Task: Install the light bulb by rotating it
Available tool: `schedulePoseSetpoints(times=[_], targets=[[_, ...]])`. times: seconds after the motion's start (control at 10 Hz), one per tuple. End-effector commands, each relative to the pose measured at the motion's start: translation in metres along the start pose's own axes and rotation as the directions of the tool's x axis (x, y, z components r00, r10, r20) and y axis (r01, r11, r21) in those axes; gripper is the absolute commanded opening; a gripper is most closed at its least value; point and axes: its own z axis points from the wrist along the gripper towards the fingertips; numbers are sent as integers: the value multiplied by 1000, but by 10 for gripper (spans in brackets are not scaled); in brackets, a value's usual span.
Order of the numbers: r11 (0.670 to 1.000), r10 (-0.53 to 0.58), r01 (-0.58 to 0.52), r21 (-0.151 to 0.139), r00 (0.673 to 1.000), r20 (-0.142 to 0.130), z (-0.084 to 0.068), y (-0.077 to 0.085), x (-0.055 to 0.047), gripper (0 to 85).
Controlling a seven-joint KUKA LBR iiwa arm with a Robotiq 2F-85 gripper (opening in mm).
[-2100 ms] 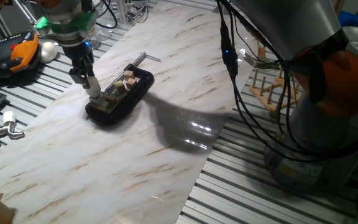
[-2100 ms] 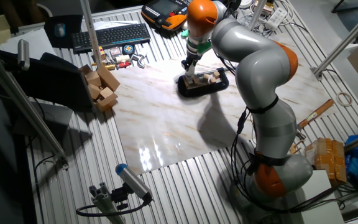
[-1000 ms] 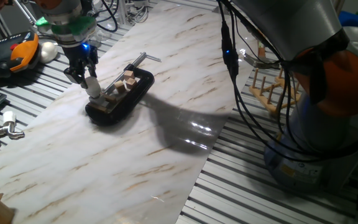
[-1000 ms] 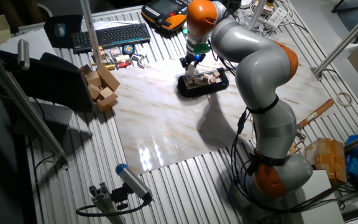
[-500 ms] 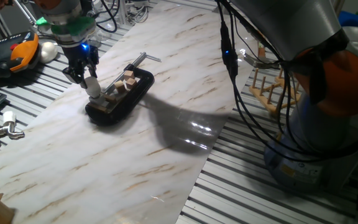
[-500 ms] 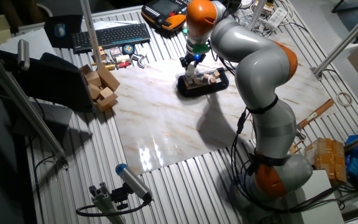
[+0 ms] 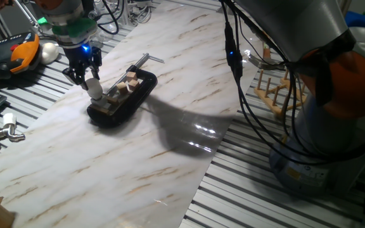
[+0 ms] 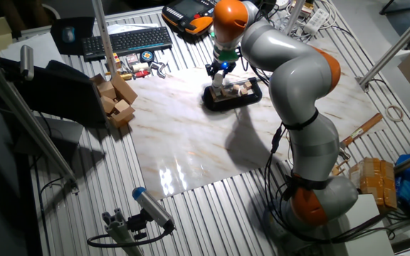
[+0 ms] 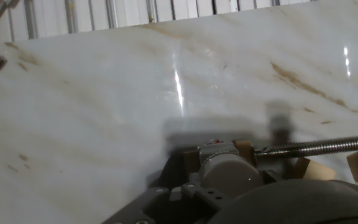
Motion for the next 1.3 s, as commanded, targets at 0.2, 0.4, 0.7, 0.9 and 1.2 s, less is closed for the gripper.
schedulePoseSetpoints(times=[0.2, 0.4, 0.7, 0.9, 1.2], targets=[[997, 82, -82, -11, 997, -1, 1, 0, 0, 0], [993, 116, -116, -15, 993, 3, 1, 0, 0, 0], [986, 166, -166, -17, 986, 8, 1, -1, -1, 0], [978, 208, -208, -14, 978, 15, 0, -2, -1, 0], [958, 285, -285, -7, 958, 7, -1, -2, -1, 0]])
